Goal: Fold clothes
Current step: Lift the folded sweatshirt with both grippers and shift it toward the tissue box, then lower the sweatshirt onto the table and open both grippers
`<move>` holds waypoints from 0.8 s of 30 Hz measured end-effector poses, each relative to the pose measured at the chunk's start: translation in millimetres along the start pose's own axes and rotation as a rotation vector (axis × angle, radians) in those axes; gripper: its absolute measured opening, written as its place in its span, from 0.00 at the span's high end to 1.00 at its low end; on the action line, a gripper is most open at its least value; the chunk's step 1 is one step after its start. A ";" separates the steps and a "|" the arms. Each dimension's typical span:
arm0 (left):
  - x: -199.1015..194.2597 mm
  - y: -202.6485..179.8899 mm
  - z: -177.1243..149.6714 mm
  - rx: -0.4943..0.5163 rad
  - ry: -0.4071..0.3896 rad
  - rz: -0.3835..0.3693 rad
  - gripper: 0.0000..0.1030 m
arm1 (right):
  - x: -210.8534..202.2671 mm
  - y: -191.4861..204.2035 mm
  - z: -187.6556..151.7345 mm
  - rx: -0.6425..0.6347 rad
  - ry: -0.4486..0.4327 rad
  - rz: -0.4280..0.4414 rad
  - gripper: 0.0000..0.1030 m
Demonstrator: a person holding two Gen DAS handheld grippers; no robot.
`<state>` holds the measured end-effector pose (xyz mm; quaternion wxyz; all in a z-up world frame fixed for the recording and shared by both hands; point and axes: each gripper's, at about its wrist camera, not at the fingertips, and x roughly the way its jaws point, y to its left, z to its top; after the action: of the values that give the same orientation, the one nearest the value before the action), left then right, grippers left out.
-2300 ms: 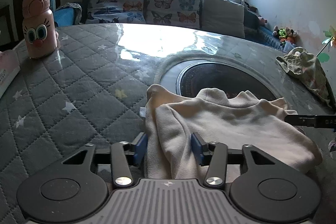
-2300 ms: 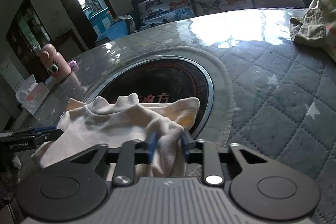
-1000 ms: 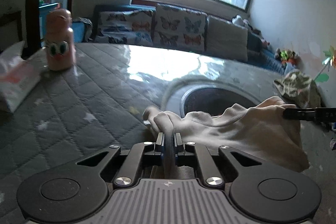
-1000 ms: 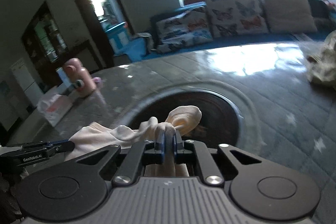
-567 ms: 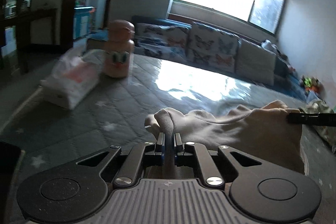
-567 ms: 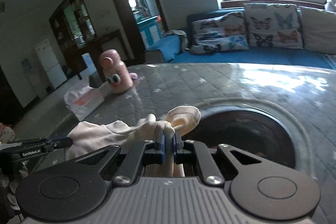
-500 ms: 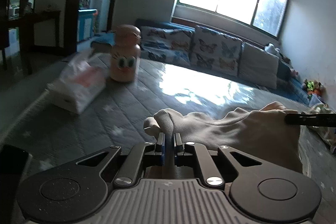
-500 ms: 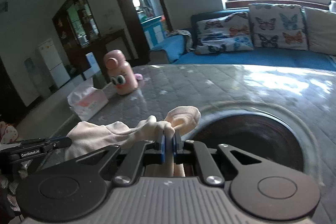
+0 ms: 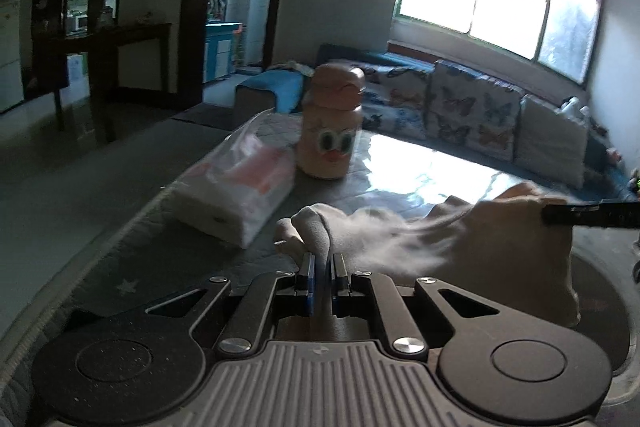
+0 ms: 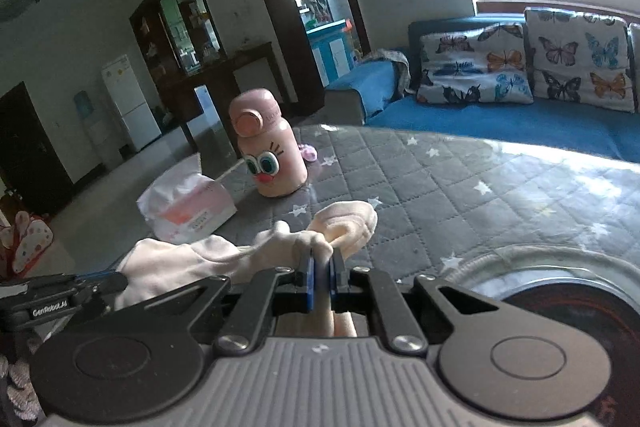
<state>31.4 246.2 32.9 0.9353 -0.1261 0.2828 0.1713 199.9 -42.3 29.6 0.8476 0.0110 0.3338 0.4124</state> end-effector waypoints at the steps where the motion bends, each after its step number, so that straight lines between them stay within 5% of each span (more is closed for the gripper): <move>1: 6.9 2.7 -1.2 -0.003 0.018 0.004 0.92 | 9.2 -2.6 -1.5 0.008 0.015 -0.009 0.94; 5: 23.3 10.1 -7.3 -0.005 0.062 0.024 0.86 | 37.7 -12.2 -9.0 0.025 0.064 -0.065 0.89; 9: 15.7 11.3 -5.9 0.014 0.030 0.031 0.60 | 37.7 -12.6 -9.1 -0.010 0.062 -0.091 0.87; 14: 20.6 5.2 6.0 0.028 -0.004 0.035 0.62 | 36.8 4.7 -6.7 -0.100 0.067 -0.056 0.86; 24: 73.2 -7.2 10.2 0.028 0.087 -0.031 0.68 | 74.5 19.9 -20.3 -0.173 0.136 -0.053 0.78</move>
<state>96.4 261.3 0.3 0.9264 -0.1249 0.3234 0.1472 207.0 18.3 -21.8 0.8314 -0.0993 0.3538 0.4168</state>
